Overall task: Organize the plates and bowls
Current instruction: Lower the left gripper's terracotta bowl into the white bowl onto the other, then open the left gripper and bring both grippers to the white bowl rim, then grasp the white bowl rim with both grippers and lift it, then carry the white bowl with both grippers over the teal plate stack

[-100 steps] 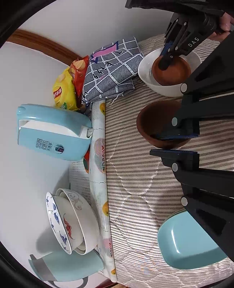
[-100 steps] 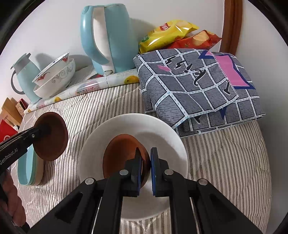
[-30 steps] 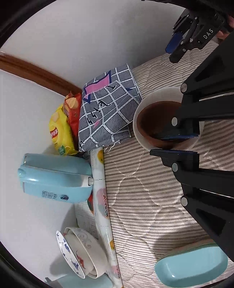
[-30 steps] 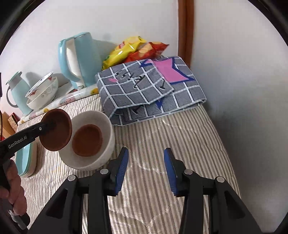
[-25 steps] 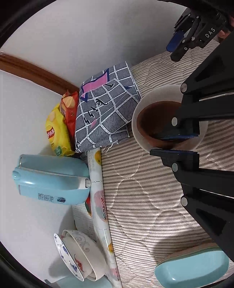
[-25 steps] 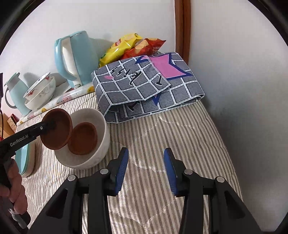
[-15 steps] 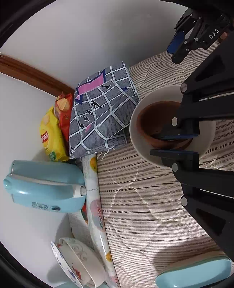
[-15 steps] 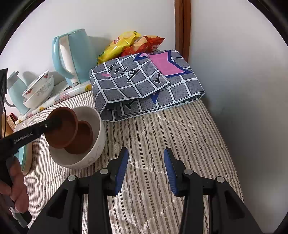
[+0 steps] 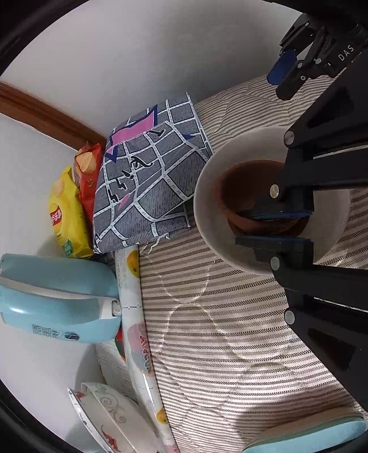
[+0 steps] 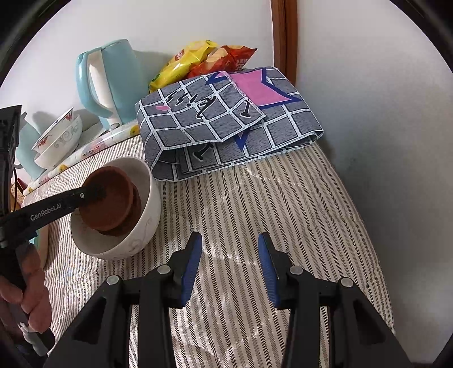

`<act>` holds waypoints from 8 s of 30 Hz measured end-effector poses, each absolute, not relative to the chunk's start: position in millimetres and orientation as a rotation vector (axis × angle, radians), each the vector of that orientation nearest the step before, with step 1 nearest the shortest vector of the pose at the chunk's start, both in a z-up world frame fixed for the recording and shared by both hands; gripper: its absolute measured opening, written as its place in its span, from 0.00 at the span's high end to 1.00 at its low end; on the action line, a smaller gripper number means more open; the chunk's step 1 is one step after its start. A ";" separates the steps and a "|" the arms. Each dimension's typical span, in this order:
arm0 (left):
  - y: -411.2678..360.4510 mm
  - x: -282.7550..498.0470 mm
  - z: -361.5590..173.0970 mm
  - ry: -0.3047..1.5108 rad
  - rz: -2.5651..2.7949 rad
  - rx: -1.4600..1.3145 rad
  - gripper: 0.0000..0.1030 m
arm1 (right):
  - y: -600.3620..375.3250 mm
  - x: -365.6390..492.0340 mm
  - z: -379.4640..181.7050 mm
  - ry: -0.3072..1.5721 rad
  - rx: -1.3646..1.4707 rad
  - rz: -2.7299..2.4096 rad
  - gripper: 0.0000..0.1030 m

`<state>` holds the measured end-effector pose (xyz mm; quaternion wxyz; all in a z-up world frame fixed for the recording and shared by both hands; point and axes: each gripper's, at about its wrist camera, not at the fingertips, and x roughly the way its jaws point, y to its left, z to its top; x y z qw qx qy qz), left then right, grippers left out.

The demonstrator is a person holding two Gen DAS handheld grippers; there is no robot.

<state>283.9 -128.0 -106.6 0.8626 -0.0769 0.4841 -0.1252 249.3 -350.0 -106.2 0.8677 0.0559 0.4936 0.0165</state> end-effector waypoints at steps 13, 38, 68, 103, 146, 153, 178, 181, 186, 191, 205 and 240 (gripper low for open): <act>-128.2 285.9 -109.5 1.038 -0.294 -0.172 0.89 | -337.7 254.3 -103.8 1.028 0.102 0.060 0.60; -101.0 274.7 -82.2 1.037 -0.224 -0.135 0.73 | -310.5 264.8 -82.6 0.993 0.085 0.133 0.60; -103.0 289.6 -125.2 1.157 -0.227 -0.094 0.73 | -281.0 307.6 -126.5 1.153 0.060 0.133 0.65; -102.4 298.4 -134.4 1.155 -0.193 -0.091 0.70 | -282.4 313.9 -140.9 1.177 0.105 0.111 0.59; -99.2 249.2 -108.6 1.105 -0.217 -0.106 0.91 | -268.0 271.1 -112.3 1.139 0.143 0.137 0.89; -87.6 237.8 -89.6 1.071 -0.213 -0.107 0.91 | -259.3 260.6 -92.4 1.108 0.134 0.147 0.89; -11.7 228.7 -57.7 1.018 -0.149 -0.131 0.91 | -183.9 258.3 -61.1 1.060 0.115 0.228 0.89; 0.5 228.5 -56.0 1.013 -0.143 -0.143 0.91 | -173.5 259.4 -58.6 1.057 0.106 0.234 0.89; 17.4 226.5 -55.3 1.011 -0.134 -0.149 0.91 | -155.4 258.5 -55.6 1.053 0.093 0.244 0.89; 31.8 224.7 -56.7 1.012 -0.121 -0.149 0.91 | -138.2 256.5 -57.5 1.055 0.095 0.256 0.89; 73.6 213.9 -60.6 1.016 -0.064 -0.171 0.91 | -97.0 252.6 -61.8 1.064 0.081 0.309 0.89; 162.1 202.4 -94.7 1.066 0.043 -0.241 0.91 | -5.4 251.1 -95.3 1.116 0.022 0.423 0.89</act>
